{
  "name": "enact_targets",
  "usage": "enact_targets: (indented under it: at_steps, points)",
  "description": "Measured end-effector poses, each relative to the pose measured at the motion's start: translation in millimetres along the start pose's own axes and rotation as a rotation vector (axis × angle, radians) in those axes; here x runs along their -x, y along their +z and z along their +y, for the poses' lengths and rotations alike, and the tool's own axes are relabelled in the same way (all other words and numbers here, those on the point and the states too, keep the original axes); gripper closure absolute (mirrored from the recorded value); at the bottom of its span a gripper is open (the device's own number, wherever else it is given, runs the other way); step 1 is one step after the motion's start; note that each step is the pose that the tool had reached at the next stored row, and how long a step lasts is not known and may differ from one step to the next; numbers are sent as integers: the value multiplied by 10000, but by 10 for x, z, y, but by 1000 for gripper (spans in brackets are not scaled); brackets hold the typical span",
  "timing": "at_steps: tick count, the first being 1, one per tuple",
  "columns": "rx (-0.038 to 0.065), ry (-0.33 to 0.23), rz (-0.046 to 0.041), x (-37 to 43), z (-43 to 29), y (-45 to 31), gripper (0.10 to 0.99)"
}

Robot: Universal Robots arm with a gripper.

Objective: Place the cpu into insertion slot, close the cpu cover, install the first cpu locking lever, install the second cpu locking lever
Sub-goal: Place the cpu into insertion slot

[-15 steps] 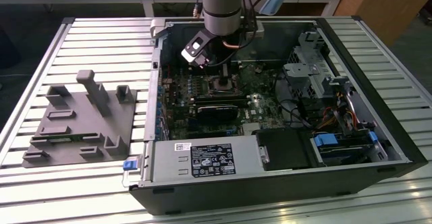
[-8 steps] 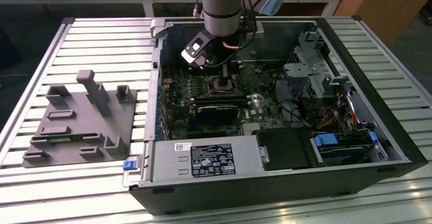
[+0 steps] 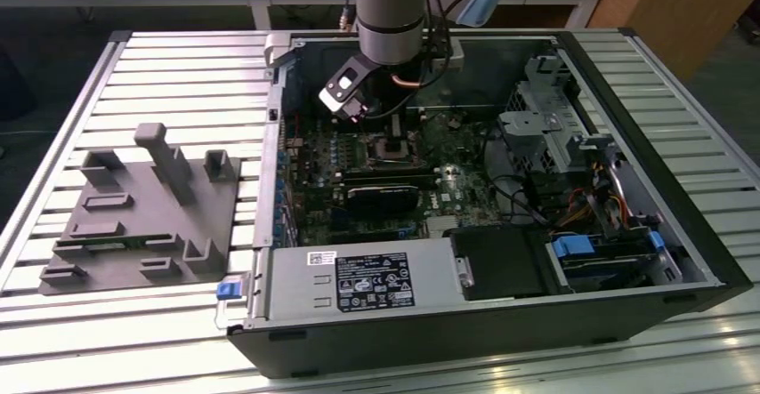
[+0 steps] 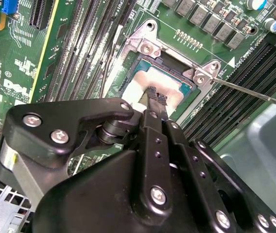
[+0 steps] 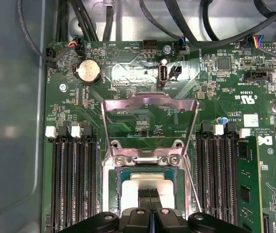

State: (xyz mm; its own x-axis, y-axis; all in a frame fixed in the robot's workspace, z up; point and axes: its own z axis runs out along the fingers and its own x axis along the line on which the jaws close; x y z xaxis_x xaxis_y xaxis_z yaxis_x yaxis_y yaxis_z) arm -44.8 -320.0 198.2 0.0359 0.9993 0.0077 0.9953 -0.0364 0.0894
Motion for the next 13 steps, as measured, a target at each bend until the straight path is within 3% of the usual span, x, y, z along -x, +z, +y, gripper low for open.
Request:
enact_targets:
  at_steps: [5, 13]
  points:
    - [8, 1, 14, -3, 4, -29, 980]
    - [1, 0, 1, -2, 21, -233, 980]
